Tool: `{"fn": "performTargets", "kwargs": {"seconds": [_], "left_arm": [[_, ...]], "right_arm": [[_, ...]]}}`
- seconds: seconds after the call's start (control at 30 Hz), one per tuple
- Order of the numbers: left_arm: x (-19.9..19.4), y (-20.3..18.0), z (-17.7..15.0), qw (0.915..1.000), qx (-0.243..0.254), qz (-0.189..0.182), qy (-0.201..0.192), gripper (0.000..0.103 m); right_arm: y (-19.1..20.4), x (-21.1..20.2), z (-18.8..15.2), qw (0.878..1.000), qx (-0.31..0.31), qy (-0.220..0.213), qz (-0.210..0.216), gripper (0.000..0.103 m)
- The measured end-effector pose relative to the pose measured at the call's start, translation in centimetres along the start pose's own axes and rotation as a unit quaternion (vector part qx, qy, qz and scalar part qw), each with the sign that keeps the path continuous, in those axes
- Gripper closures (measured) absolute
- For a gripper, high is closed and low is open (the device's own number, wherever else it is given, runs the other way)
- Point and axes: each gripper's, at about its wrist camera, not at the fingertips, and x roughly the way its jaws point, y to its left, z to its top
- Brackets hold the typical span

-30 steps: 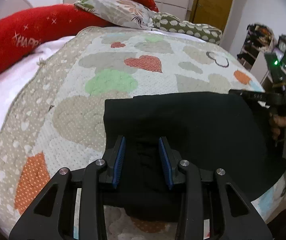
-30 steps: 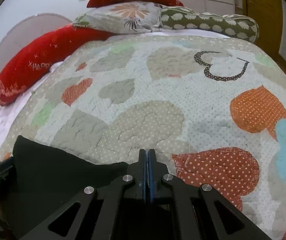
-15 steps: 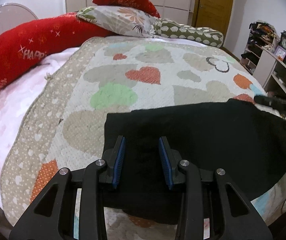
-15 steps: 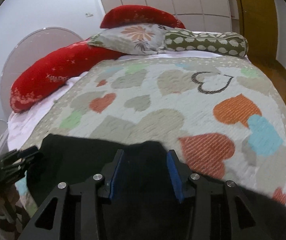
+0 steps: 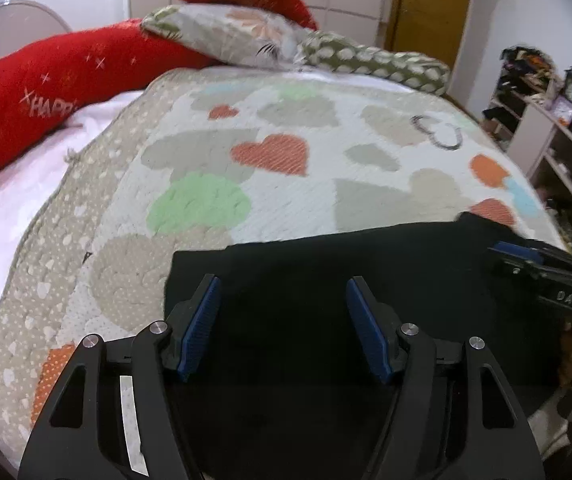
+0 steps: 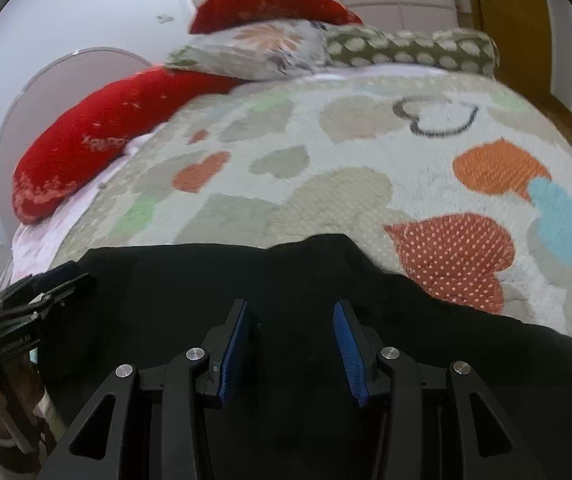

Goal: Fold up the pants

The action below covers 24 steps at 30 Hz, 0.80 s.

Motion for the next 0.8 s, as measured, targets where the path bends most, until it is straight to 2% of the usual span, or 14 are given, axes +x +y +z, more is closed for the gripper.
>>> {"fn": "performTargets", "kwargs": {"seconds": [0.1,0.2,0.33,0.43,0.63,0.8], "left_arm": [[1.2,0.7,0.0,0.9998,-0.011,0.012,0.009,0.034],[1.6,1.4,0.0,0.9994,-0.029,0.000,0.018,0.033],[0.1,1.2,-0.1,0.9996,-0.025,0.008,0.011,0.033],[-1.3,0.8,-0.2,0.9995,-0.030,-0.014,0.001,0.033],[-2.6,-2.9,0.2,0.9987,-0.001,-0.048,-0.015,0.033],[-0.8,-6.5,0.0,0.9977,0.030,-0.061,0.007,0.033]], "right_arm": [[-0.4,1.1,0.2,1.000,0.006,0.001,0.001,0.061],[-0.7,0.4,0.5,1.000,0.008,0.000,0.009,0.061],[-2.4,-2.7,-0.2,1.000,0.019,-0.021,-0.011,0.061],[-4.8,-5.5,-1.3,0.998,0.040,-0.039,-0.031,0.060],[-7.8,-7.9,-3.2,0.996,0.056,-0.039,-0.060,0.060],[-9.4,-6.9,-3.7,0.994,0.072,-0.029,-0.073,0.060]]}}
